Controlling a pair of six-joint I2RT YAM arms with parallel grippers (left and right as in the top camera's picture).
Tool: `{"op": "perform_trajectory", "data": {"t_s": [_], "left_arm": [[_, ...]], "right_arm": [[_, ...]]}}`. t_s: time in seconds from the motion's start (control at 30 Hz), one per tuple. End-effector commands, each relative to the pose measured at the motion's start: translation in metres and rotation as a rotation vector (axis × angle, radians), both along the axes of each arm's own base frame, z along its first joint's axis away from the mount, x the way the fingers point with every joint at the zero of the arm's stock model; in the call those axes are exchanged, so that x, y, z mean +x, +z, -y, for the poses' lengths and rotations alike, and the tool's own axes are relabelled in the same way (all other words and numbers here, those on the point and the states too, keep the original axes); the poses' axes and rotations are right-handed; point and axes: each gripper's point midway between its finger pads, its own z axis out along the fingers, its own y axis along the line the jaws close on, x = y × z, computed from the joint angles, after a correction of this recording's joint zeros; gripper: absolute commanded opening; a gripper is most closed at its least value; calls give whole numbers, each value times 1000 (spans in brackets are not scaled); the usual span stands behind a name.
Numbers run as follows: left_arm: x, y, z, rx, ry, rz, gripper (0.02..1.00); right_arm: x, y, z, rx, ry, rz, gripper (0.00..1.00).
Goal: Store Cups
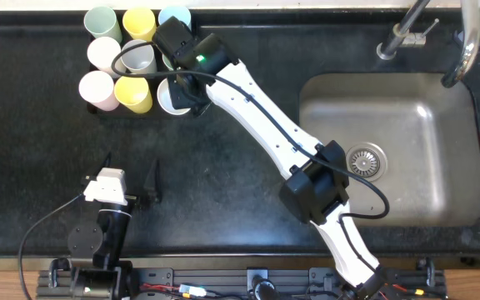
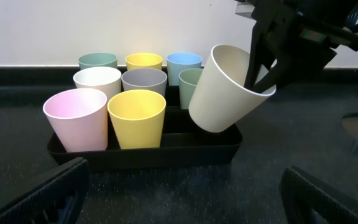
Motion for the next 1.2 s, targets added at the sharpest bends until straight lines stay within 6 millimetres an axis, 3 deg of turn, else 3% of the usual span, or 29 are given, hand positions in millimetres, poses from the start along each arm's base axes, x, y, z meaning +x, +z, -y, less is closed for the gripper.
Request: {"op": "perform_trajectory", "data": {"t_s": [0.03,0.33,1.2], "left_arm": [[-1,1,1,14,-11,8,1000],[-1,1,1,14,-10,8,1000],[-1,1,1,14,-11,8,1000]], "right_arm": [[7,-5,-1,-14,-27,15,42],[8,-29,-1,-44,-29,-15,45],[37,-29,14,-55,-96,53,42]]}}
